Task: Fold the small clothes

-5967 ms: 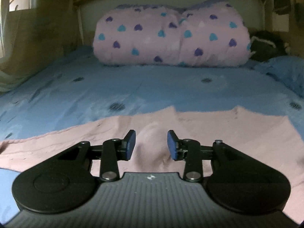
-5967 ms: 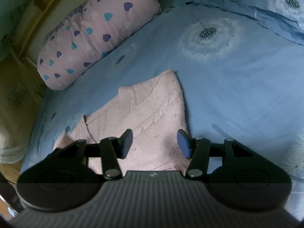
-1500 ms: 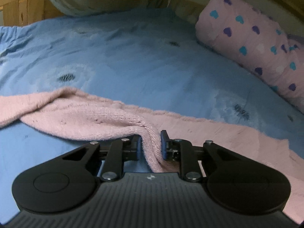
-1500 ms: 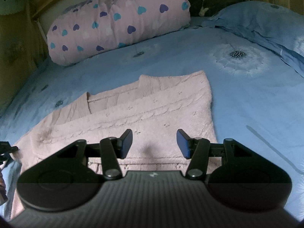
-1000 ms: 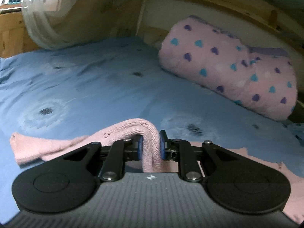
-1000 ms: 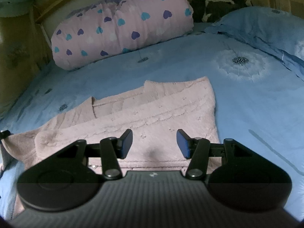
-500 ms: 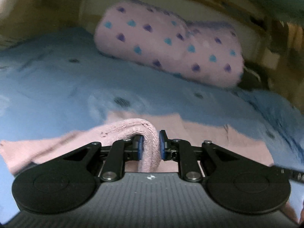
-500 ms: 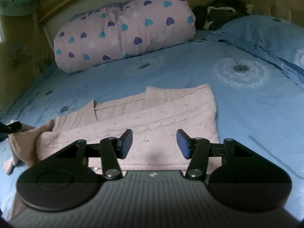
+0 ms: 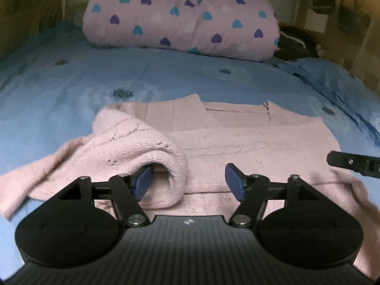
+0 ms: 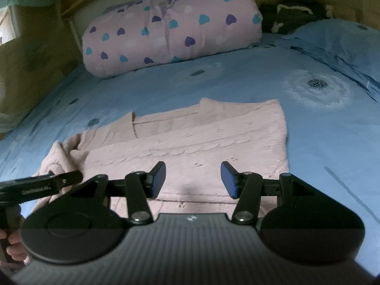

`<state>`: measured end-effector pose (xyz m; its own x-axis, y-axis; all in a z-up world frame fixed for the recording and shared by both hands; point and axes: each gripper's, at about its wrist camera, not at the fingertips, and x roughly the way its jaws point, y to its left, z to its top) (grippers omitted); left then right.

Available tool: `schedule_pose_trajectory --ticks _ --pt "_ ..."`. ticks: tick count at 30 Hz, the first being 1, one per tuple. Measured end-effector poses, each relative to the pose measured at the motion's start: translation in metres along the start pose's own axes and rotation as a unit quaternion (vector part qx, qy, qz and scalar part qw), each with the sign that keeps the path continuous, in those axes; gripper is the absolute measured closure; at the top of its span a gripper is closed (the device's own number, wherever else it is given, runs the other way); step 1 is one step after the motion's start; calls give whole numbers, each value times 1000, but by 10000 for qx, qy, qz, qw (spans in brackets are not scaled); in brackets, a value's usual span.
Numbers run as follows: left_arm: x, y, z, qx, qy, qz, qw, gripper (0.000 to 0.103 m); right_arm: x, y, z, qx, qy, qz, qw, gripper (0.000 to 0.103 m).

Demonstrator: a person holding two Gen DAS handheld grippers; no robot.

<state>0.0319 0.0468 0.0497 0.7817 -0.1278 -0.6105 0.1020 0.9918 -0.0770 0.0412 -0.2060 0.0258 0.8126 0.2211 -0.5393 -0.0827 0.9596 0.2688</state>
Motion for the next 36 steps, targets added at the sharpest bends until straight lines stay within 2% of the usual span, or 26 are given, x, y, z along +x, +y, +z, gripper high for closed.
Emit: schedule_pose_trajectory --ticks 7,11,15,19,22,36 --pt "-26 30 4 -71 -191 125 9997 24 -5 24 -5 -215 -84 200 9995 49" --pt "-42 69 8 -493 -251 340 9979 23 -10 52 -4 -446 -105 558 9974 49" --pt "-51 109 9 -1024 -74 743 9919 23 -12 89 -3 -746 -69 890 9932 49" --pt "-54 138 8 -1211 163 1194 9853 23 -9 126 -5 -952 14 1096 9894 49" --pt "-56 157 5 -1353 311 1362 9809 23 -6 152 -9 -1133 75 1243 9857 49" --pt "-71 213 0 -1995 415 1512 9673 23 22 260 -28 -1929 479 1919 9611 49"
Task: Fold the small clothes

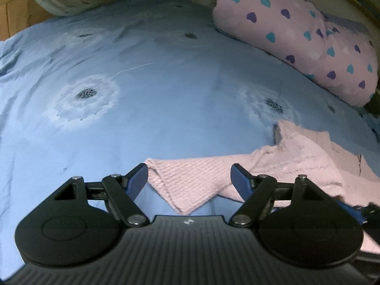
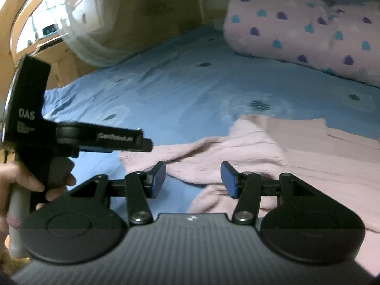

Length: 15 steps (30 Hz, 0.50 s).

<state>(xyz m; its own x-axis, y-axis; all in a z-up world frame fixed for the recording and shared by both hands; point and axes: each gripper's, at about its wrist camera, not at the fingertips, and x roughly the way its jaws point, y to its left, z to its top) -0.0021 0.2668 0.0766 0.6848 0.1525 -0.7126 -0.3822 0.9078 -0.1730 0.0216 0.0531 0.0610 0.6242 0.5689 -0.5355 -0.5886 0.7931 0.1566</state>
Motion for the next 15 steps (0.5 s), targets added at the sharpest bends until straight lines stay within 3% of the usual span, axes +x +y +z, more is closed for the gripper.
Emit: schedule_pose_trajectory --ticks 6,9,15 --pt "-1 15 6 -222 16 8 9998 23 27 22 -1 -172 96 190 9996 48" --pt "-2 19 8 -328 34 -19 9995 22 39 30 -3 -304 109 341 9989 32" --pt "-3 24 12 -390 -3 21 9992 22 58 49 -6 -652 128 548 9963 30"
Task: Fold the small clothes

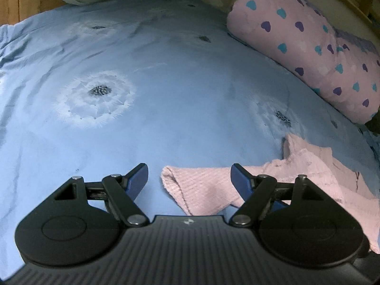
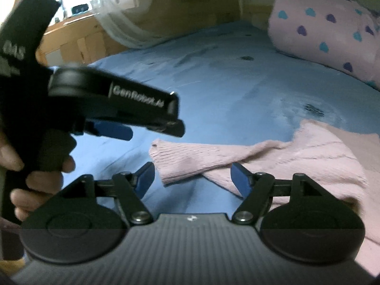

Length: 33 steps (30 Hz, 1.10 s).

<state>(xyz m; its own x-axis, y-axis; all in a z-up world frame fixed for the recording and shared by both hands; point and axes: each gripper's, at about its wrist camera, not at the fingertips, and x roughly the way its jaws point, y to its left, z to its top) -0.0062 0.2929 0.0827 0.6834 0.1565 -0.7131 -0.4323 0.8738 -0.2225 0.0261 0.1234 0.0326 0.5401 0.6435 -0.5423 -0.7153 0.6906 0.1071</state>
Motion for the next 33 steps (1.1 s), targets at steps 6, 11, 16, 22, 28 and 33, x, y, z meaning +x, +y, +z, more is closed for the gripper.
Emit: schedule_pose_trajectory --ticks 6,11,16,22,28,33 --pt "1 18 6 -151 -88 354 9992 23 25 8 -2 -67 114 -71 9999 29" --pt "2 29 10 -357 -88 376 9986 23 45 10 -3 114 277 -83 9995 29" --pt "2 28 10 -366 -88 452 9983 23 59 9 4 403 386 -123 9984 25" --pt "2 27 10 -411 -128 499 9978 23 76 3 10 756 494 -192 9957 26" --pt "1 20 14 -370 -222 527 9977 23 79 13 10 321 500 -532 9968 62" --pt "-1 18 16 -229 -346 639 9971 23 72 7 12 383 418 -633 9964 86"
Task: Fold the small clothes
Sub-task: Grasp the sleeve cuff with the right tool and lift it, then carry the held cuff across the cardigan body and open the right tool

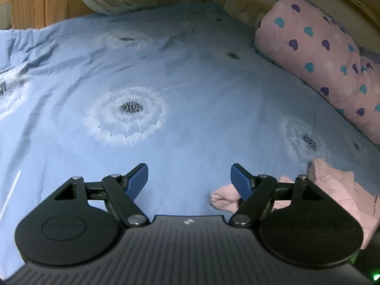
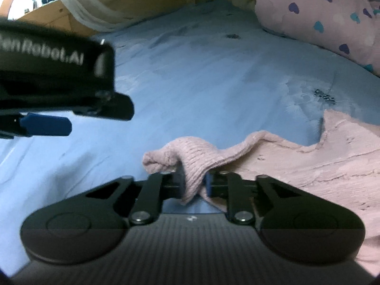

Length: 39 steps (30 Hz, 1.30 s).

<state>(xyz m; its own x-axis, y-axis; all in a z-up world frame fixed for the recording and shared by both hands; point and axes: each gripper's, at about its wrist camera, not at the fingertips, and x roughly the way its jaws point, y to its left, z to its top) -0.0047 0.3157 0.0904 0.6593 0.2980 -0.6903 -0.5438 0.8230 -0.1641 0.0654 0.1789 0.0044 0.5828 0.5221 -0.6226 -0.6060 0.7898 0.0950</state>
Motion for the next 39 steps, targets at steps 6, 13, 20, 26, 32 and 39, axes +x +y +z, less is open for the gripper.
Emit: schedule_pose_trajectory --ticks 6,13,20,26,32,39 --pt "-5 4 6 -109 -160 -134 9997 23 -32 -19 16 171 -389 244 9988 87" --pt "-1 -12 6 160 -182 -13 9997 23 -95 -62 40 343 -1050 192 9937 87" --pt "2 -36 -1 450 -164 -213 9986 23 -158 -99 59 401 -1679 -15 9850 87" --pt "2 -61 -8 617 -107 -511 9967 23 -212 -133 60 514 -1963 -210 9790 88" --pt "-1 -93 -18 891 -112 -774 9929 23 -250 -170 46 582 -2131 -854 9716 87" --pt "-5 -136 -35 1383 -177 -1068 9845 23 -263 -218 2 1020 -1956 -1435 9648 87"
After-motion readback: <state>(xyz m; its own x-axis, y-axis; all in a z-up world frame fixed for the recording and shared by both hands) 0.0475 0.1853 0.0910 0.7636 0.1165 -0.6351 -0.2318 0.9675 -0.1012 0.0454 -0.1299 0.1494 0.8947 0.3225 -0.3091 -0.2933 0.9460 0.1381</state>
